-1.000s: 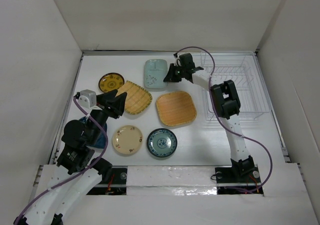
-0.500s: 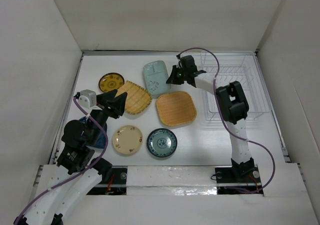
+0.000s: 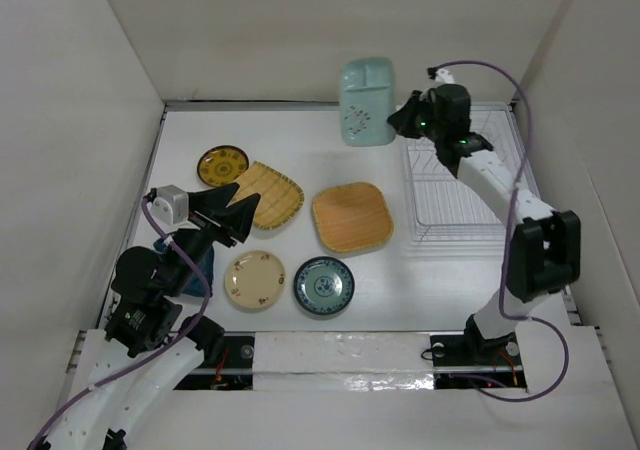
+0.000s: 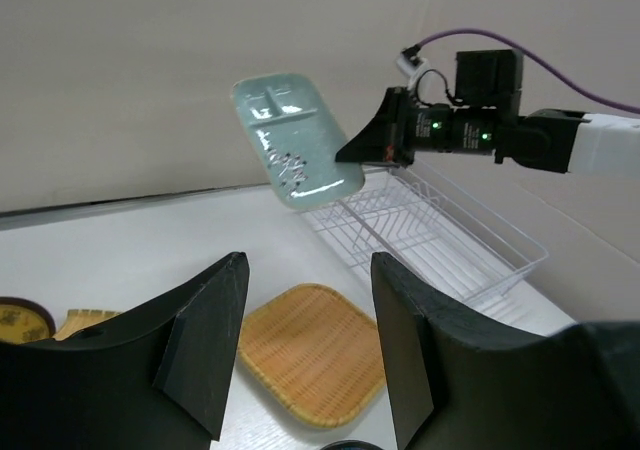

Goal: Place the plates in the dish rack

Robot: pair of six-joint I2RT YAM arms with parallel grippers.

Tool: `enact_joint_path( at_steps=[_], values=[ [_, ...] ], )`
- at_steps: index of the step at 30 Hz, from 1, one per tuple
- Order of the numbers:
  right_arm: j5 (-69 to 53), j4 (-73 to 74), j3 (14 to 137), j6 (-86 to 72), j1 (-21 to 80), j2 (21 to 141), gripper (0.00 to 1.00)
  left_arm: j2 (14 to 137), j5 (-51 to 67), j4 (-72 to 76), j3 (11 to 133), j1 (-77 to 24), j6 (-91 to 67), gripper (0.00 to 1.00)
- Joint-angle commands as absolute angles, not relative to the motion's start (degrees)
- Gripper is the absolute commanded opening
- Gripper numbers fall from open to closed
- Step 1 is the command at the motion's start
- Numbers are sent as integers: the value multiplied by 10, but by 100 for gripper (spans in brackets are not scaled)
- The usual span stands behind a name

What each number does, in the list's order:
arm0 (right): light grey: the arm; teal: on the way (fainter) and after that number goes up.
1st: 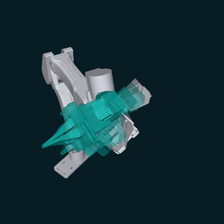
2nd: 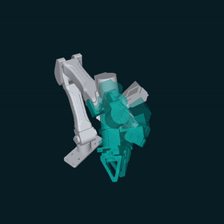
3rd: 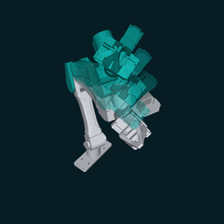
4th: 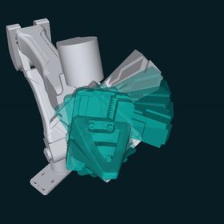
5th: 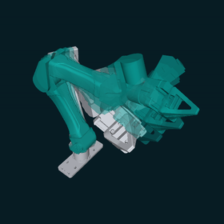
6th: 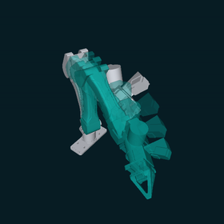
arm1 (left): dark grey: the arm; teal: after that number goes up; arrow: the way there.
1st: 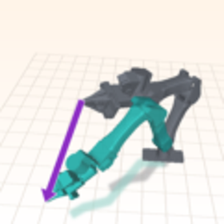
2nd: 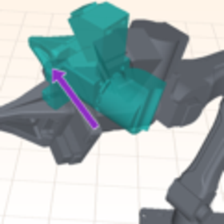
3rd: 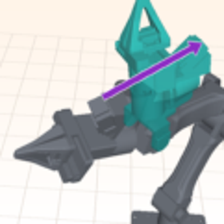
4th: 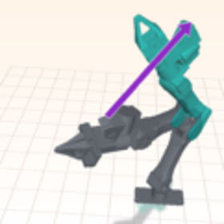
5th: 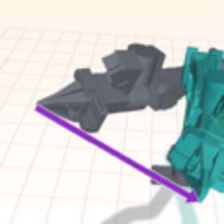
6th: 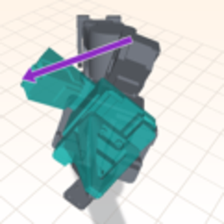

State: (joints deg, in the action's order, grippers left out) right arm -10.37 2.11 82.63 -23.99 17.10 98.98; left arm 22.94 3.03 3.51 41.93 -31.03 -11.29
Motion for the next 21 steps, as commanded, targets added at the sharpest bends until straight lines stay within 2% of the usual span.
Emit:
enact_joint_path(
  at_steps=[1,6,8,14,21],
  values=[
    [-9,-45,789,-188,103,875,0,209,83,52,450,-309,-128,50],
    [100,-24,732,-136,19,752,0,155,116,63,454,-309,-145,50],
    [102,-10,743,-116,-19,743,0,127,122,69,451,-309,-153,50],
    [136,69,854,-45,-86,786,0,80,113,64,439,-309,-150,51],
    [200,109,883,118,-86,828,0,52,120,62,437,-309,-149,52]
  ],
)
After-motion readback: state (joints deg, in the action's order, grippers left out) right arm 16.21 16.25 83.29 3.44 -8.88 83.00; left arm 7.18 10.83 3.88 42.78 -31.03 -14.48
